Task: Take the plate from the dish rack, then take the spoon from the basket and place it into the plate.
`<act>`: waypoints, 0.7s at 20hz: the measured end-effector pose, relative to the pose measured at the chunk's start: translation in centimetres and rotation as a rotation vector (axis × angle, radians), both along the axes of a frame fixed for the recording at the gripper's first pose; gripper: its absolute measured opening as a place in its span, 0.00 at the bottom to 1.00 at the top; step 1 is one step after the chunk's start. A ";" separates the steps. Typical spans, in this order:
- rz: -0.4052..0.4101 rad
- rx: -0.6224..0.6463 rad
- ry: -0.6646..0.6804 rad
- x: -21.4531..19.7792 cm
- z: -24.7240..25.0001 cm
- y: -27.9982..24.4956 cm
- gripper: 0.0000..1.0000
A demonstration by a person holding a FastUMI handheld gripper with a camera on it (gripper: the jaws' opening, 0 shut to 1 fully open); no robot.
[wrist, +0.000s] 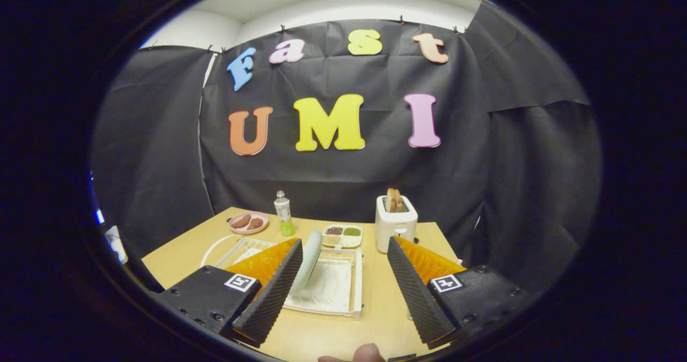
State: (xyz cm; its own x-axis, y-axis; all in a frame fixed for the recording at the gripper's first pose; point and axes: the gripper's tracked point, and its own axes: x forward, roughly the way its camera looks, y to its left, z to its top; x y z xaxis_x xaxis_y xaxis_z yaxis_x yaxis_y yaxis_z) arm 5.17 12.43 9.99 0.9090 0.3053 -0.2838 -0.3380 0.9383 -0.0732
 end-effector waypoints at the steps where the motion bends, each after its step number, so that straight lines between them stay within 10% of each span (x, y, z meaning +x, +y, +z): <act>1: 0.002 -0.018 0.020 0.7 0.1 0.6 1.00; 14: 0.013 -0.140 0.493 8.8 -7.5 9.3 1.00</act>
